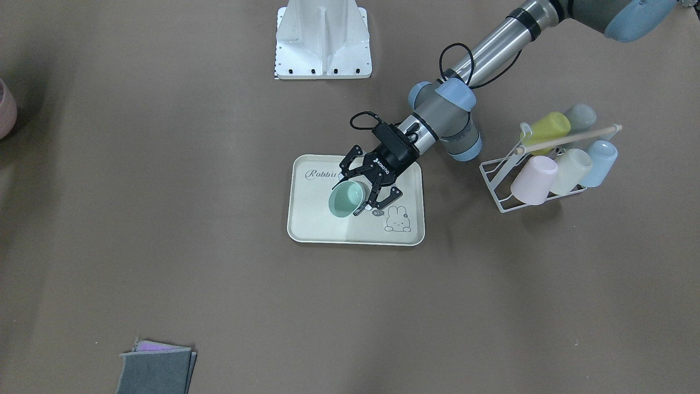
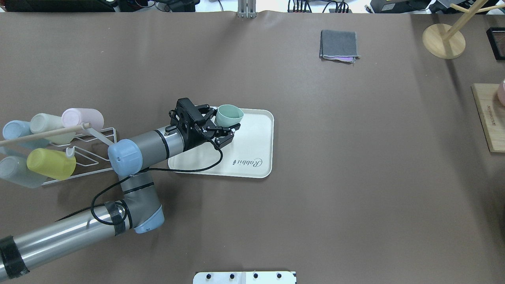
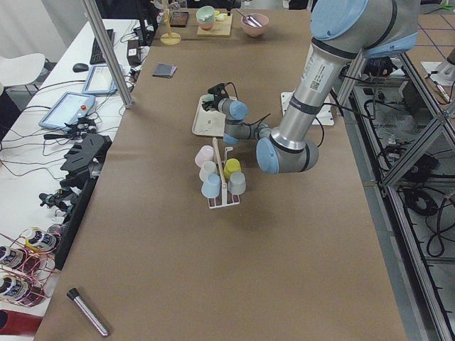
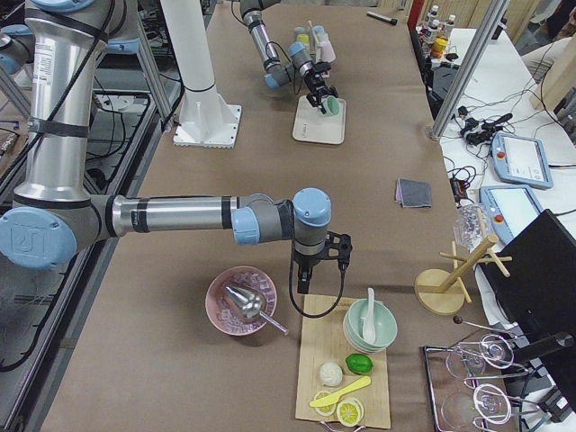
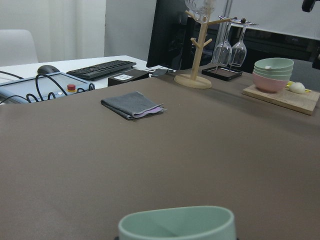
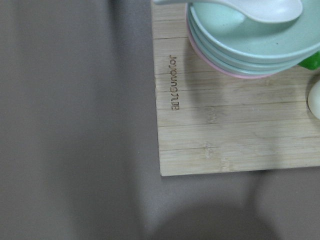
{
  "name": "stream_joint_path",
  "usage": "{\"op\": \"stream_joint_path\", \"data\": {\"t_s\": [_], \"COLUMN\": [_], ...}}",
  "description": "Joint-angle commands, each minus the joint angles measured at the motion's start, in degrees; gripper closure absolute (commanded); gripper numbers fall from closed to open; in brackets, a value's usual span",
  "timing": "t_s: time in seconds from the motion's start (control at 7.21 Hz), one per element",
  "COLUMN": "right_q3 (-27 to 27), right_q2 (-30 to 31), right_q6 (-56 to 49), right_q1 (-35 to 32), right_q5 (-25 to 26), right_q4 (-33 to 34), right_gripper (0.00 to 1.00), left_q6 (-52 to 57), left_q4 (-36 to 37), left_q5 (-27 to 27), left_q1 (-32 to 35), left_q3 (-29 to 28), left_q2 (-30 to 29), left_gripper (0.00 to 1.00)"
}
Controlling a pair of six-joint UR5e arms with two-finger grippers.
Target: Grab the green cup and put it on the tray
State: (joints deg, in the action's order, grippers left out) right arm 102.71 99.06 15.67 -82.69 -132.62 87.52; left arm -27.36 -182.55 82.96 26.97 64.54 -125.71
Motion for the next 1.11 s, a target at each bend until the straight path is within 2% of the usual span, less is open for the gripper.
{"op": "stream_joint_path", "data": {"t_s": [0.0,0.14,0.28,0.97], "right_q3": [2.0,2.0,2.0,1.4], "right_q2": [0.0,0.1,0.2,0.3], "right_q6": [-3.4,-3.4,-3.4,-3.7], "right_q1": [-2.4,-2.8,-3.1,-3.2], "right_q5": [-1.1,-1.3,-1.3,-1.7], "right_q4": [4.9,5.3,5.4,4.9], "right_gripper": [0.02,0.02,0.02,0.01], "left_q6": [0.2,0.2,0.2,0.2], "left_q4": [-0.2,-0.2,-0.2,-1.9], "left_q5": [-0.6,-0.5,-0.6,-1.8], "left_q1": [-0.2,-0.2,-0.2,-1.5], "left_q3": [-1.5,-1.4,-1.4,-1.5], "left_q2": [-1.0,-1.5,-1.7,-1.0], "left_gripper": [0.94,0.93,0.8,0.48]}}
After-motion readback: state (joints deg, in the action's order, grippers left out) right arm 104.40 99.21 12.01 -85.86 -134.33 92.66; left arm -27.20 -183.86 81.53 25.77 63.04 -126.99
